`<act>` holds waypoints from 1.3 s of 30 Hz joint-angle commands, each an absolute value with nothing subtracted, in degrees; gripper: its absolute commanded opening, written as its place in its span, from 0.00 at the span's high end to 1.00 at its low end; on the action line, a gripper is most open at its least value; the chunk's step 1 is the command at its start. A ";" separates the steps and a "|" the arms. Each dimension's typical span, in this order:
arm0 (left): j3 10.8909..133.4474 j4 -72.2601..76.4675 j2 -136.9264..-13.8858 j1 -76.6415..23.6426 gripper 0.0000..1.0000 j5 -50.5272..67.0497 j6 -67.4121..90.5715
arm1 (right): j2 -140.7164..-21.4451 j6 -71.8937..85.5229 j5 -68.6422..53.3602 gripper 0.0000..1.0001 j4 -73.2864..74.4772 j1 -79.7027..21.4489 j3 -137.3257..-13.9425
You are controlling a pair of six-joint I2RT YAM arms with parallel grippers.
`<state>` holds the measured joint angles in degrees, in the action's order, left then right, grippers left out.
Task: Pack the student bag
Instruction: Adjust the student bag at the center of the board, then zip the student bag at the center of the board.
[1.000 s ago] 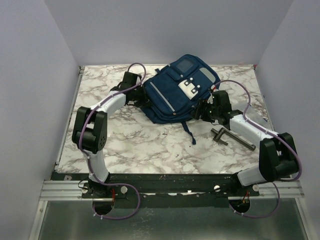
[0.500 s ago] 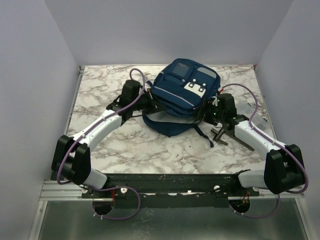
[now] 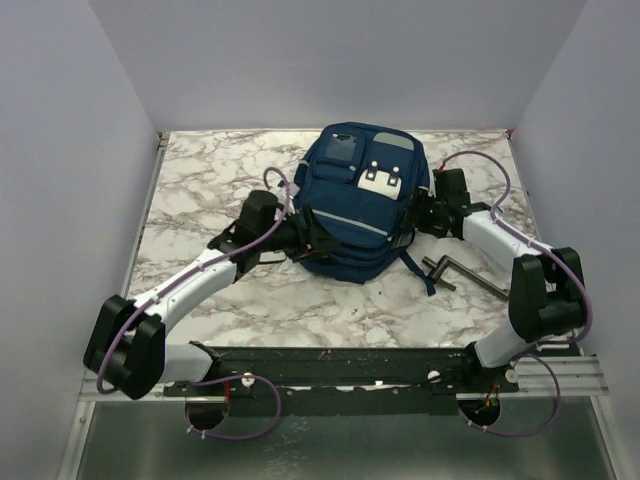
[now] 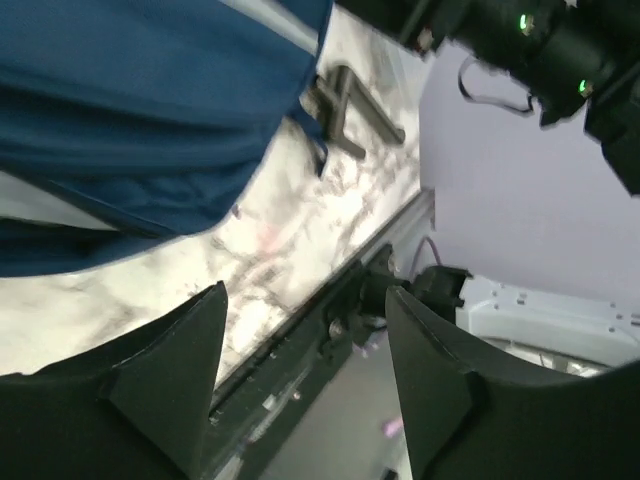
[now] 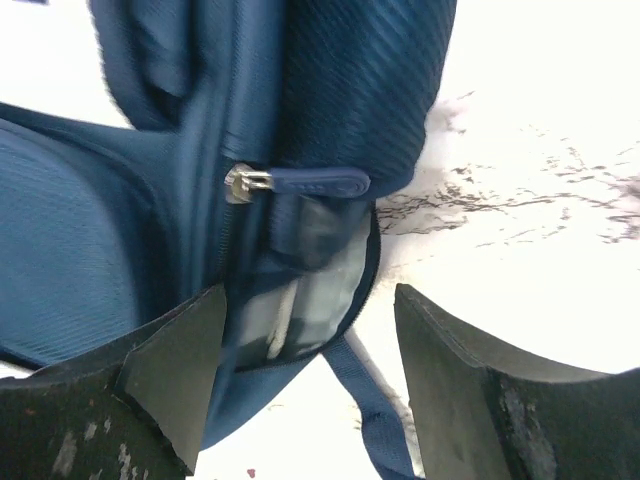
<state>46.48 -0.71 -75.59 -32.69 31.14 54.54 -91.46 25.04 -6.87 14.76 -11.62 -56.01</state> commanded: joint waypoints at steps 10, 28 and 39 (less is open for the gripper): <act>50.02 -19.16 -55.91 -7.65 0.23 17.86 36.64 | -87.35 9.56 10.68 0.22 14.87 -48.33 -66.70; 54.05 -16.76 -74.57 3.69 0.25 34.10 44.34 | -114.96 -4.26 29.53 0.42 9.46 -59.15 -76.53; 57.82 -9.32 -92.65 2.54 0.35 42.33 55.45 | -98.14 -16.52 20.88 1.00 -7.88 -58.89 -60.14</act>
